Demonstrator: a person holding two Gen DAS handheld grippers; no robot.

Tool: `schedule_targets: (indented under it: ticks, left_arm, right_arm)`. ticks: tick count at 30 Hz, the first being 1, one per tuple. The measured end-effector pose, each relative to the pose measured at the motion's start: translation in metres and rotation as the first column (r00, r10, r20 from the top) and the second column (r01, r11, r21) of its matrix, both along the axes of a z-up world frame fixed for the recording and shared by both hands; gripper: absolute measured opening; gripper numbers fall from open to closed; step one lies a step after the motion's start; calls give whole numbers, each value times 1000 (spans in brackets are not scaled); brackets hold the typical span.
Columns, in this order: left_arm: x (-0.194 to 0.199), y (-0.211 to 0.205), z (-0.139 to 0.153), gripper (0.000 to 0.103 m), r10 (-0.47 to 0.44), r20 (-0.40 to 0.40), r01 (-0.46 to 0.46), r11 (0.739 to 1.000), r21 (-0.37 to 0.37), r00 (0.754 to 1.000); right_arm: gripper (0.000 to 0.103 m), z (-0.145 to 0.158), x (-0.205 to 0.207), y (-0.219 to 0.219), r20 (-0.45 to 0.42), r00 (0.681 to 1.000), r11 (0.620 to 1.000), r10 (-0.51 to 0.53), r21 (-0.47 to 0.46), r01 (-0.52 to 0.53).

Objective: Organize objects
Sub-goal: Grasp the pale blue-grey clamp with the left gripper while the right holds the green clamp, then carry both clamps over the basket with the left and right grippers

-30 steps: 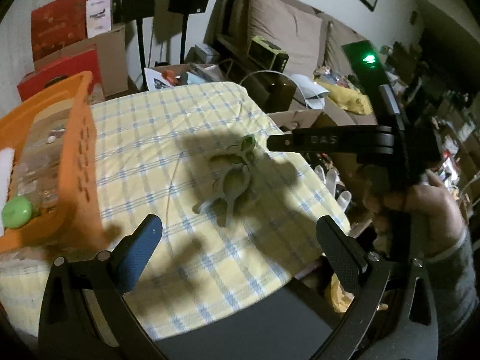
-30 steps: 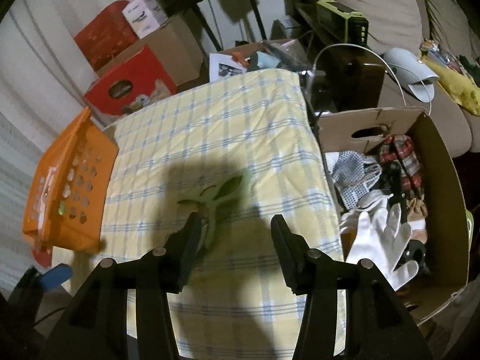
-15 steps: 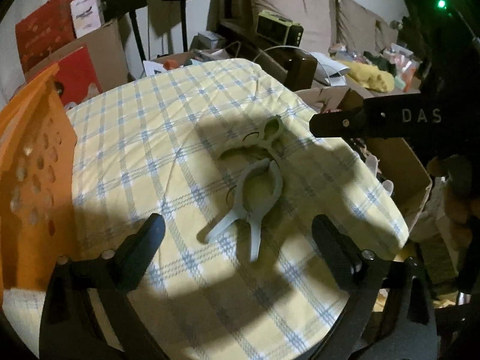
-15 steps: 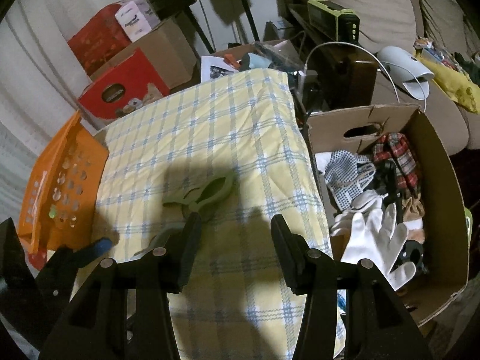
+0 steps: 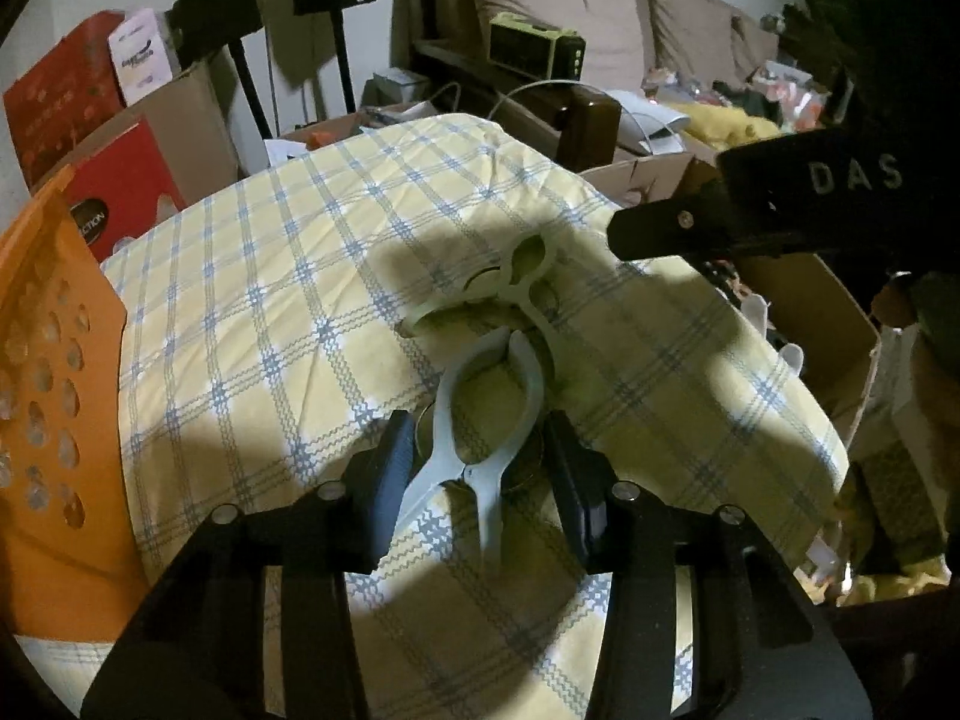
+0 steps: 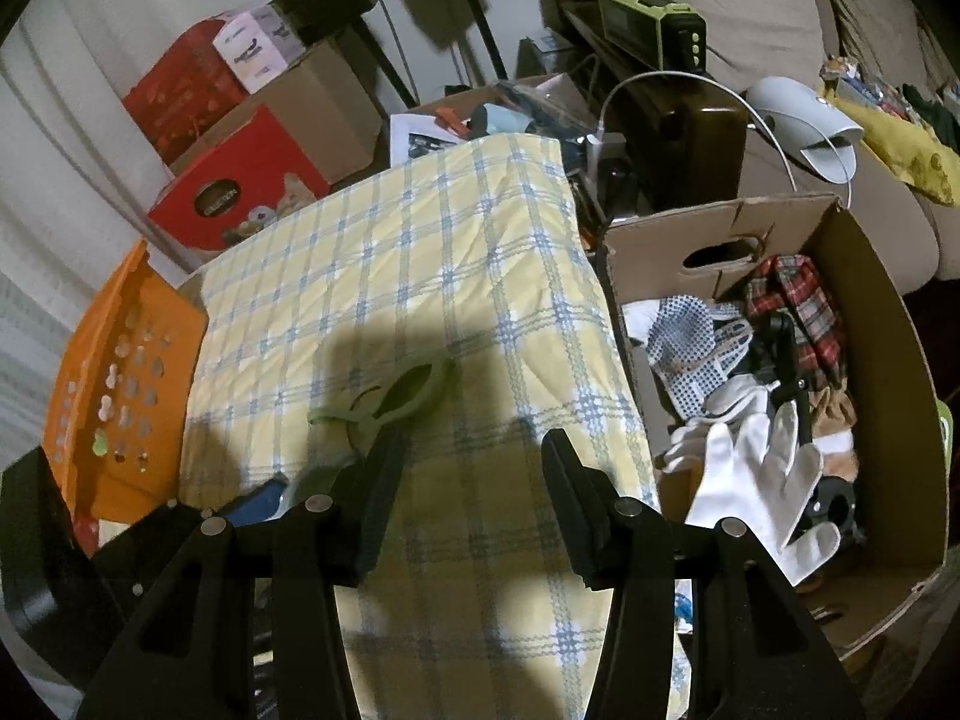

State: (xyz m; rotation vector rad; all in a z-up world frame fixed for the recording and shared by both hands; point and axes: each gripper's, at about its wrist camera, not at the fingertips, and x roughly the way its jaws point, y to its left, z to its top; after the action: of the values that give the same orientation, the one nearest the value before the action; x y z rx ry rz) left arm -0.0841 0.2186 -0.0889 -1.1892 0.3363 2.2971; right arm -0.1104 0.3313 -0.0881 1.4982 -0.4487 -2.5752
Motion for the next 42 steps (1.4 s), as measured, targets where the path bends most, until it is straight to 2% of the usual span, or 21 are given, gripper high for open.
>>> schedule_targets:
  ticks: [9, 15, 20, 21, 23, 26, 29, 33, 42]
  left_arm:
    - [14, -26, 16, 41, 50, 5, -50, 996, 73, 999]
    - [21, -42, 32, 41, 89, 1, -89, 989, 121, 996]
    - [27, -45, 36, 41, 87, 4, -87, 987, 136, 996]
    - [27, -46, 36, 41, 89, 8, -89, 986, 138, 996]
    - [27, -48, 34, 41, 96, 19, -97, 985, 143, 995]
    - [27, -52, 32, 41, 109, 34, -113, 982, 151, 993]
    - [27, -56, 34, 41, 118, 44, -123, 979, 165, 992]
    - [30, -60, 43, 41, 118, 37, -123, 975, 185, 992]
    - [35, -82, 75, 41, 151, 6, -148, 959, 240, 989]
  right_arm:
    - [50, -7, -23, -18, 30, 999, 999, 14, -43, -13]
    - [50, -22, -41, -29, 81, 996, 998, -39, -43, 42]
    - [49, -23, -49, -49, 51, 998, 998, -34, 53, 32]
    - [47, -23, -50, -52, 47, 998, 997, -29, 72, 26]
    - [31, -24, -51, -58, 38, 999, 992, -12, 126, 7]
    - [30, -25, -50, -61, 20, 1000, 988, 1, 152, -4]
    - [29, -25, -47, -58, 15, 1000, 991, -1, 137, -1]
    - [27, -17, -41, -56, -14, 1000, 991, 9, 132, -7]
    - [27, 28, -20, -57, -101, 994, 994, 42, 100, -32]
